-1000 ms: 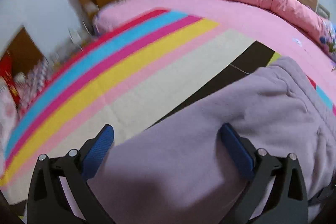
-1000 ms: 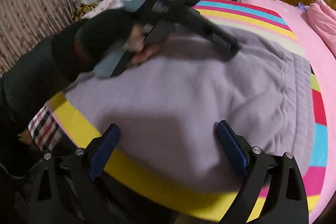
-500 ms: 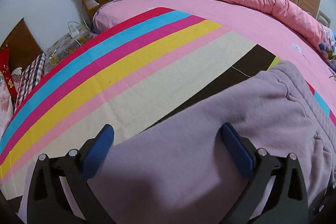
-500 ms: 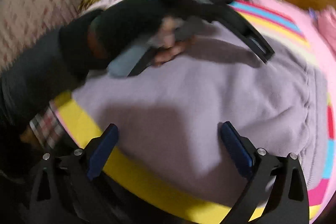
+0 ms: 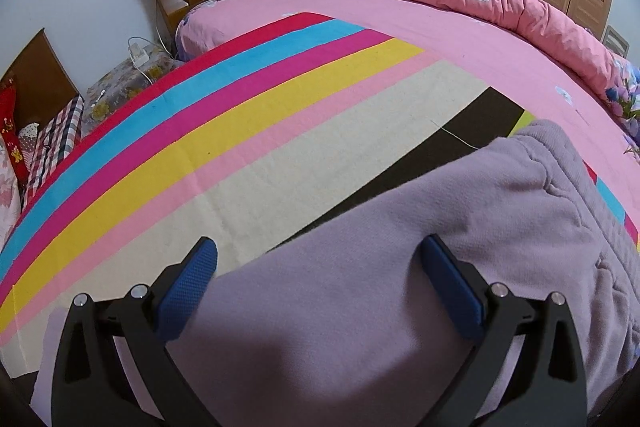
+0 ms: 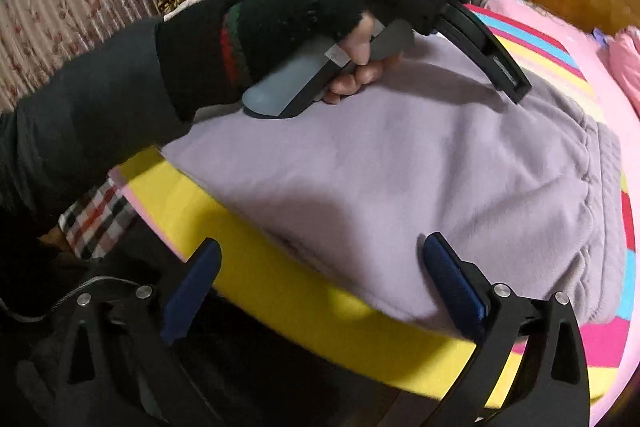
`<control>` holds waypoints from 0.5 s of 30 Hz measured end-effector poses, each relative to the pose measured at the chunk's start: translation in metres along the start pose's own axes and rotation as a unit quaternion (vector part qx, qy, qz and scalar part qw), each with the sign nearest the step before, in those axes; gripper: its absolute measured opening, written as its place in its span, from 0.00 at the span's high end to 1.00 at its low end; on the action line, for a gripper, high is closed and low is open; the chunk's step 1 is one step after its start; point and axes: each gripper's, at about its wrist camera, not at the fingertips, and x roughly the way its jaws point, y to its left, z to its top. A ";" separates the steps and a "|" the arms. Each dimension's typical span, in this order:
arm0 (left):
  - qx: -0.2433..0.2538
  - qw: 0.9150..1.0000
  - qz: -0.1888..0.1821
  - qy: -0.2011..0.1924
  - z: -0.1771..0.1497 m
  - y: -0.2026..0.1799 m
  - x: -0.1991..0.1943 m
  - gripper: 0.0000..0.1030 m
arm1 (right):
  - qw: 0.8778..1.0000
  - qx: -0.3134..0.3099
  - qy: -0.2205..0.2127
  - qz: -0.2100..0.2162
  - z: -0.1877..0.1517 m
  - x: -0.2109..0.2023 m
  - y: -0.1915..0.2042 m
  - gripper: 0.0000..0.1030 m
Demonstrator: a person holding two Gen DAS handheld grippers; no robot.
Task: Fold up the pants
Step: 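Smooth the folded sweatpants flat with the left hand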
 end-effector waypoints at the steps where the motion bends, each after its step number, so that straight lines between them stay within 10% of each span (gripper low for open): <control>1: -0.003 1.000 0.006 -0.009 -0.001 0.002 -0.005 0.01 | 1.000 0.002 0.003 -0.002 0.001 -0.002 0.000 0.04; 9: -0.095 0.991 0.051 -0.085 -0.069 0.081 -0.110 0.02 | 0.997 -0.001 -0.068 -0.043 0.057 -0.016 0.002 0.04; 15: -0.286 0.951 0.115 -0.020 -0.187 0.198 -0.148 0.02 | 0.999 -0.004 -0.041 0.020 0.136 0.054 0.002 0.04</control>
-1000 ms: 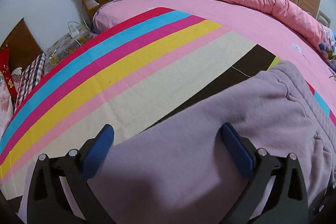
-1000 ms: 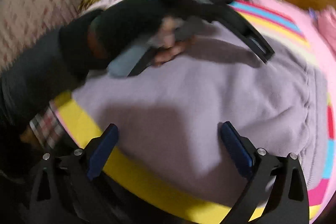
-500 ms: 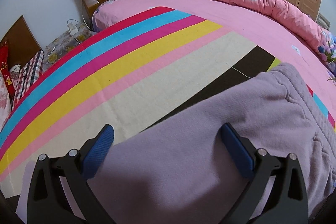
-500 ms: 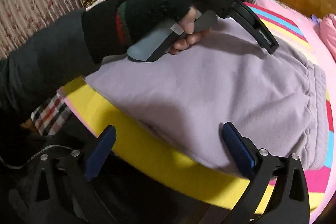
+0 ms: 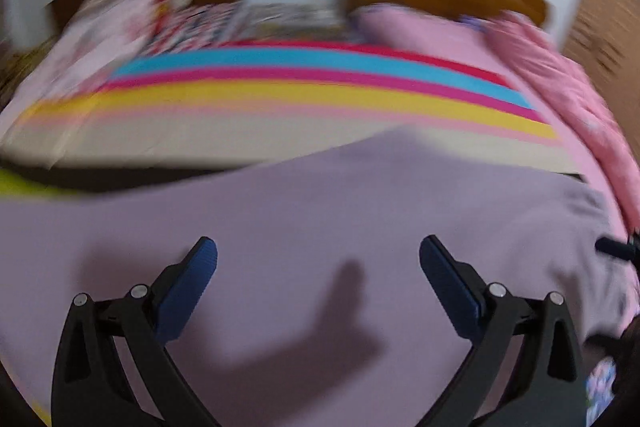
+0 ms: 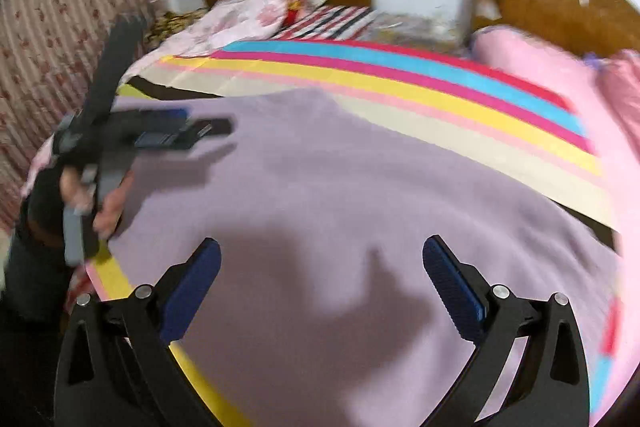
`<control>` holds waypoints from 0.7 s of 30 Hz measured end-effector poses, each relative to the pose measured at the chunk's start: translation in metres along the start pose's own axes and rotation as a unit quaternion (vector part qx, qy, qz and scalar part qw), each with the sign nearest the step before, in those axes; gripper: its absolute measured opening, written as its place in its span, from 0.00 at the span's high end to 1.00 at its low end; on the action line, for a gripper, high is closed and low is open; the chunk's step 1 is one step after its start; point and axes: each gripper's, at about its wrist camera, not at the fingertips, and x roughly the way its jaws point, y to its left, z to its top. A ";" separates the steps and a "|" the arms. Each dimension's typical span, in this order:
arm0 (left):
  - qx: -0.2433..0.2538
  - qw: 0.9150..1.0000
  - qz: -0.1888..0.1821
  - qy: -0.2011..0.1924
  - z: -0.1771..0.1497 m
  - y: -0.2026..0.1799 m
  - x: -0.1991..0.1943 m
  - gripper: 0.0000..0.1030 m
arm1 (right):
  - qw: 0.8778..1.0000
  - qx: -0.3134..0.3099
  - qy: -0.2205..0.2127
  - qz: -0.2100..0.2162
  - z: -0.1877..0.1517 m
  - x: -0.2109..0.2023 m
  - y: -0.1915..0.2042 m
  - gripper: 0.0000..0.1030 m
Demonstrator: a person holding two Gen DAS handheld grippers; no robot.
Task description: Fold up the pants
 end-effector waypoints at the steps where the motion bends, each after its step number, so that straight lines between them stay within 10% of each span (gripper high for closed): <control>1: -0.014 1.000 0.015 -0.002 -0.008 0.022 -0.005 0.02 | 1.000 0.003 0.006 0.013 0.015 0.019 0.000 0.04; 6: -0.047 0.999 0.015 0.004 -0.024 0.066 -0.008 0.02 | 0.998 -0.004 0.069 -0.004 0.061 0.094 0.008 0.05; 11: -0.060 0.998 -0.020 -0.006 -0.030 0.084 -0.005 0.02 | 0.995 0.031 0.043 -0.085 0.076 0.091 -0.004 0.05; 14: -0.062 0.998 -0.018 -0.008 -0.027 0.079 -0.002 0.02 | 0.995 0.060 0.023 0.077 0.093 0.098 0.014 0.05; 21: -0.081 0.996 -0.042 -0.020 -0.030 0.080 -0.006 0.02 | 0.992 -0.001 0.062 0.106 0.134 0.164 0.066 0.05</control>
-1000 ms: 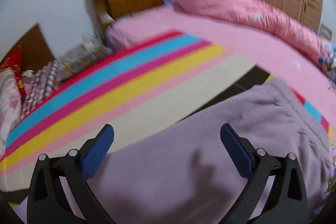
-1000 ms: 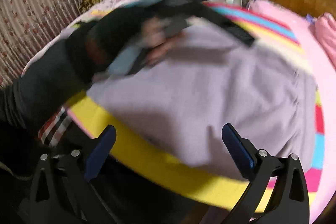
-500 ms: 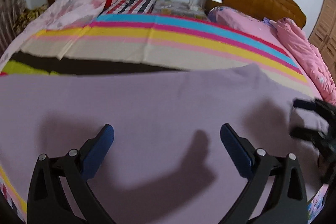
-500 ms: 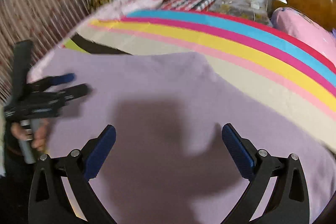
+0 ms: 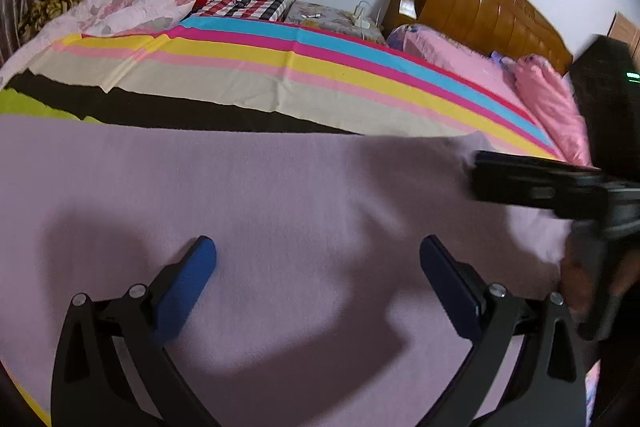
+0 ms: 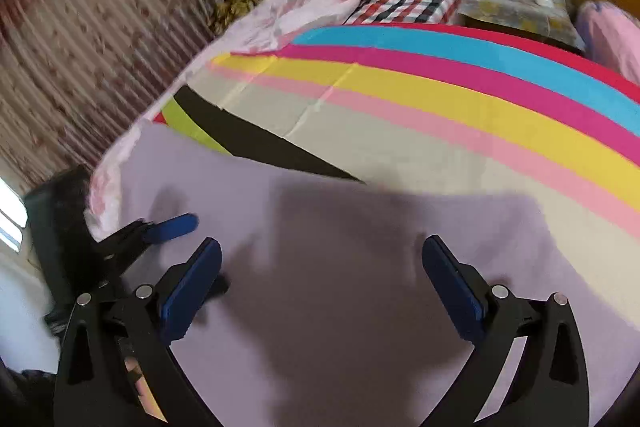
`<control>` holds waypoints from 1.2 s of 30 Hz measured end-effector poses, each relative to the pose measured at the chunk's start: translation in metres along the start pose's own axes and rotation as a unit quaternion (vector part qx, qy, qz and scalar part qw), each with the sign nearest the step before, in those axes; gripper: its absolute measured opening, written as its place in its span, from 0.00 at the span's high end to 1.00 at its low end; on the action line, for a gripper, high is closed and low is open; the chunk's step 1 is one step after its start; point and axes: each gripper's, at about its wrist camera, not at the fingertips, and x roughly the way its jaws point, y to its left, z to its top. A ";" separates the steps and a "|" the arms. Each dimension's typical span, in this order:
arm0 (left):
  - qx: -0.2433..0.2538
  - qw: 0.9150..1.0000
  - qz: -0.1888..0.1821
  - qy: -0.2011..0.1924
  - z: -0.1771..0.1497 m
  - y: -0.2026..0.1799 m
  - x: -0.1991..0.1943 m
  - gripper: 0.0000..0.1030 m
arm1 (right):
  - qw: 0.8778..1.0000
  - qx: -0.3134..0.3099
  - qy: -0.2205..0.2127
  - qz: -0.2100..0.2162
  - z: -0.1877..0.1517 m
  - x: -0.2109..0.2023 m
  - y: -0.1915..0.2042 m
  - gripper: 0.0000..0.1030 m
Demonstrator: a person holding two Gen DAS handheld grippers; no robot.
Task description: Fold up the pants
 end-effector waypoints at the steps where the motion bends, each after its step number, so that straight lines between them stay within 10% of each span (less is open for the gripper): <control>1: -0.004 1.000 -0.006 -0.002 0.001 0.002 -0.001 0.02 | 1.000 0.008 -0.009 0.002 0.004 0.002 -0.006 0.05; 4: -0.007 1.000 -0.009 -0.004 0.000 0.002 -0.002 0.02 | 0.998 0.041 -0.036 -0.043 0.009 -0.010 -0.021 0.06; 9: -0.004 1.000 -0.005 -0.004 -0.001 -0.001 -0.002 0.02 | 0.998 0.050 -0.030 0.028 0.001 -0.004 -0.013 0.05; 16: -0.027 0.998 -0.058 -0.018 -0.001 0.022 -0.032 0.02 | 0.996 0.026 -0.034 -0.073 -0.003 -0.007 0.005 0.05; 23: -0.134 0.982 0.089 -0.098 0.002 0.163 -0.102 0.02 | 0.994 -0.094 -0.035 -0.047 -0.020 0.000 0.096 0.05; 28: -0.218 0.968 0.105 -0.071 -0.021 0.252 -0.096 0.02 | 0.981 -0.177 -0.017 -0.081 -0.037 0.028 0.152 0.05; 36: -0.230 0.967 0.077 -0.079 -0.024 0.268 -0.096 0.02 | 0.983 -0.132 0.005 -0.125 -0.045 0.048 0.144 0.04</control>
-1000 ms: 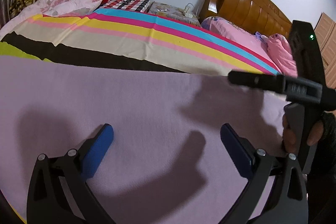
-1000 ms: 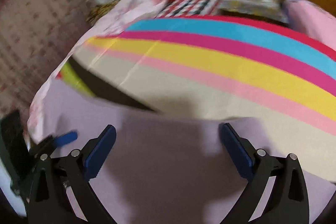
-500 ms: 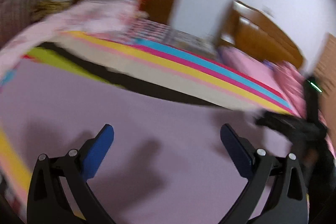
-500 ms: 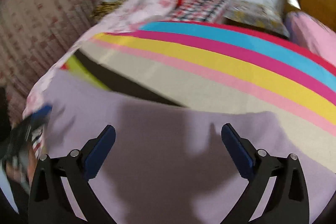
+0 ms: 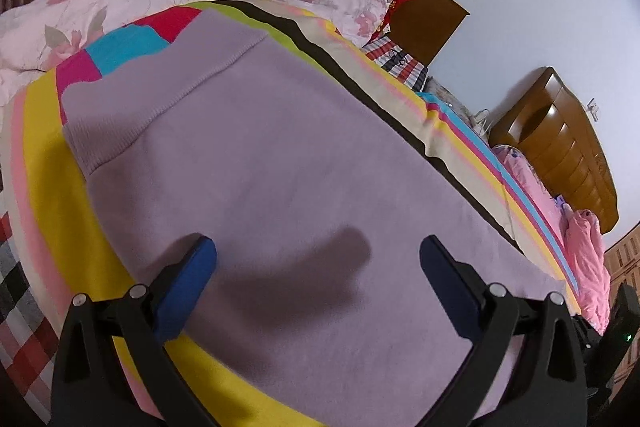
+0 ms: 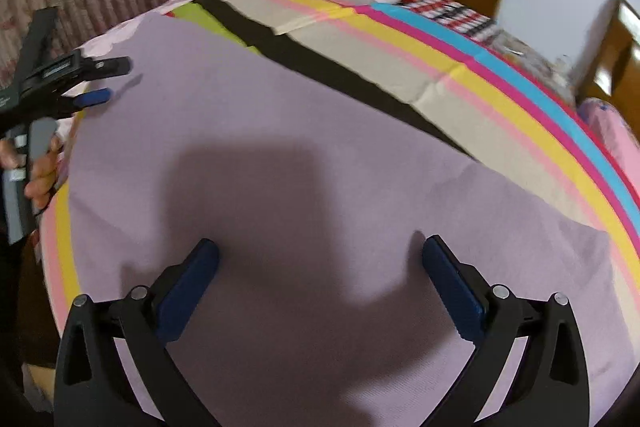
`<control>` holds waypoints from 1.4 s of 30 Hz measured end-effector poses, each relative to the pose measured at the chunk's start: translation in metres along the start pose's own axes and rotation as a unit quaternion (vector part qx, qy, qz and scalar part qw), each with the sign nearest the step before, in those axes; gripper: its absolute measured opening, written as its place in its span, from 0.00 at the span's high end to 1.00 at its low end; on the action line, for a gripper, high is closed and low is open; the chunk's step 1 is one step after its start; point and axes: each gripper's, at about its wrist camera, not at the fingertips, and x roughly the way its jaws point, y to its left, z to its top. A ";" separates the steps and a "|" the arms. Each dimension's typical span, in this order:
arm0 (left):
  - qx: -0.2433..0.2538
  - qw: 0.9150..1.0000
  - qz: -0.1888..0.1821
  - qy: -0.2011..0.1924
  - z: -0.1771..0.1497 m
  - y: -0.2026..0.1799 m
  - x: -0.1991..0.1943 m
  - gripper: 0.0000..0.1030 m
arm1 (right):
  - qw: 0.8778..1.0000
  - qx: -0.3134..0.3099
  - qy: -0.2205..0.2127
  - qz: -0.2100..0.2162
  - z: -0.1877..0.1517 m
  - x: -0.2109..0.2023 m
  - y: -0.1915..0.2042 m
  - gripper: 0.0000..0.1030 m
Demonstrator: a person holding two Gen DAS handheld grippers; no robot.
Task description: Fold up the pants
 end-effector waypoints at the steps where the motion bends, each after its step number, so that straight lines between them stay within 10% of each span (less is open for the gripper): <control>1: 0.002 1.000 0.005 0.002 0.002 -0.001 0.001 0.02 | 1.000 0.011 -0.006 0.015 0.003 -0.004 0.002 0.04; 9: 0.030 0.998 0.054 0.013 -0.001 -0.013 0.005 0.02 | 0.994 -0.049 -0.016 0.095 0.044 0.007 0.082 0.04; 26: 0.021 0.998 0.054 0.007 -0.001 -0.008 0.000 0.02 | 0.995 -0.074 0.002 0.074 0.053 0.032 0.114 0.04; 32: 0.040 0.998 0.028 -0.042 0.054 -0.030 -0.026 0.02 | 0.994 -0.081 -0.027 0.063 0.098 0.040 0.121 0.04; 39: 0.093 0.991 0.087 0.043 0.107 -0.036 0.065 0.02 | 0.998 -0.052 -0.011 0.040 0.107 0.082 0.119 0.04; 42: 0.165 0.979 0.120 0.012 0.090 -0.045 0.073 0.01 | 0.998 -0.056 -0.009 0.038 0.109 0.087 0.121 0.04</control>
